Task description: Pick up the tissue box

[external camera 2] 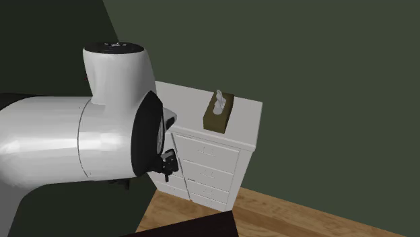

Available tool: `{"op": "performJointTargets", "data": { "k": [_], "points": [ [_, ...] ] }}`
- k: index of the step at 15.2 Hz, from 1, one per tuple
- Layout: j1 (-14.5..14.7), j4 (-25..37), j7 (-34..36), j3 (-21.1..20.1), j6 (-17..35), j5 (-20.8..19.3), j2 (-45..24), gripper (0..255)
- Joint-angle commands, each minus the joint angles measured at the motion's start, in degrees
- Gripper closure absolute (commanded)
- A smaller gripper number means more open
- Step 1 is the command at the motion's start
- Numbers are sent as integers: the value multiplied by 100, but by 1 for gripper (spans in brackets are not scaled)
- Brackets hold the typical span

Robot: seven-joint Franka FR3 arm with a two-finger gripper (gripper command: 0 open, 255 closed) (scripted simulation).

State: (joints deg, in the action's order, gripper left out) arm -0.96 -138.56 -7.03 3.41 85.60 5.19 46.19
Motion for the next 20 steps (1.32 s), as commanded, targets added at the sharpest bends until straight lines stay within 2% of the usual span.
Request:
{"op": "performJointTargets", "data": {
  "k": [1, 10, 20],
  "points": [
    [0, 0, 0, 0, 0, 0, 0, 0],
    [-97, 628, -1084, 426, 986, -1010, -1472, 0],
    [-180, 1890, -2040, 758, 1884, -1768, -3261, 0]
  ]
}}
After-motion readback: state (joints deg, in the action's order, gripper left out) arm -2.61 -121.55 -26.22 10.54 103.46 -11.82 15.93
